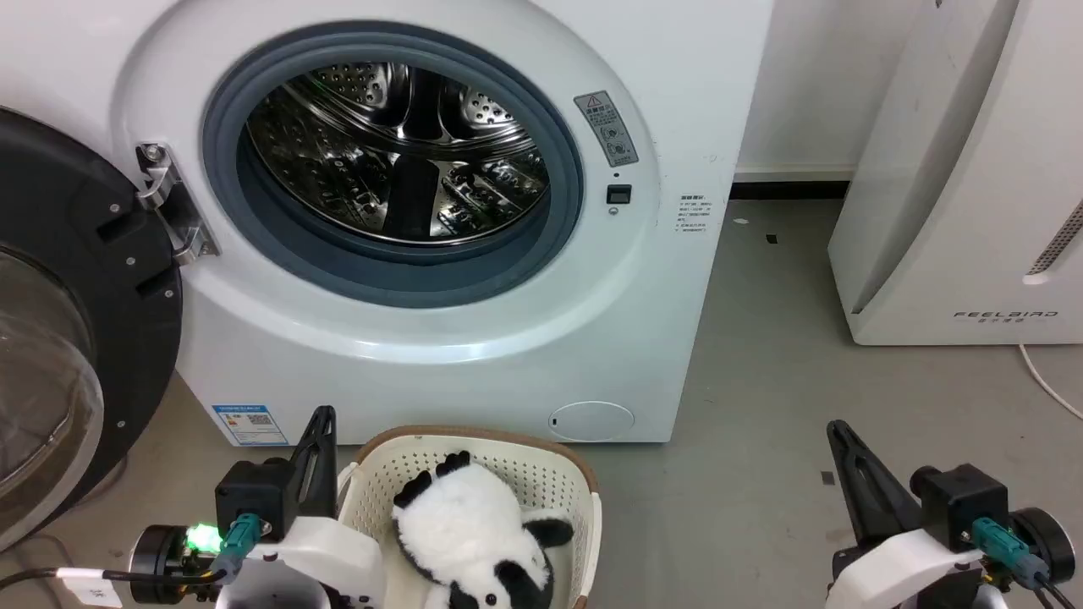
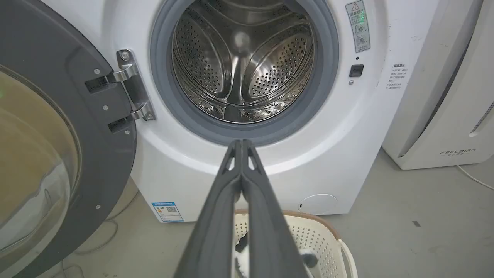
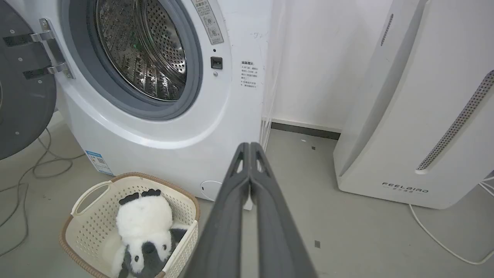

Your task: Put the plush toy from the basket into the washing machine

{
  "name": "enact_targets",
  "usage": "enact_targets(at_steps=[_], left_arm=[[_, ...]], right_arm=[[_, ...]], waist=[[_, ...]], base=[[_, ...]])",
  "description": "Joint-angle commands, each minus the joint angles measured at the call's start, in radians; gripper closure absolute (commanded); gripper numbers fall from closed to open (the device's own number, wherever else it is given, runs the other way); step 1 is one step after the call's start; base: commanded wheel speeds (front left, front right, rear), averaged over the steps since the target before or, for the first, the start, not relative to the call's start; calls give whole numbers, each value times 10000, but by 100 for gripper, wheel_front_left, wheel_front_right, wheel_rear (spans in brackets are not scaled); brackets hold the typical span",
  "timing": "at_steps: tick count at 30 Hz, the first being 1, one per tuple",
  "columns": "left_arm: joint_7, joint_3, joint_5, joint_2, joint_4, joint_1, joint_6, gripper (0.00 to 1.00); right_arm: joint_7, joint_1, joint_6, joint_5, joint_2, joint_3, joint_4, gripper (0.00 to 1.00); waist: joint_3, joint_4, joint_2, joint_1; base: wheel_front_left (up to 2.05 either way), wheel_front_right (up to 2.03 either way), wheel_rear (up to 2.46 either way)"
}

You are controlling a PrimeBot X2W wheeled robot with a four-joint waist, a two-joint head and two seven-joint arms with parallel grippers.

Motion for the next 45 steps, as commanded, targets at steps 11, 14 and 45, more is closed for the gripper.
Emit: enact_targets(at_steps=[11,14,45], left_arm=[[3,12,16,3,-43,139,-41,100],[3,12,16,3,-43,139,-41,100],[-576,-266,-117,85,1582,-1269,15,0]], right_arm=[[14,-140,-9,-78,-6,-7,-39,100],[14,-140,-9,-78,-6,-7,-39,100],[-575,-402,-2,736,-1,-369,-222,0]], waist=[[0,0,-1,0],[0,0,-1,0],[822,-85,-1,0]], base=[[0,0,0],[0,0,0],[0,0,0]])
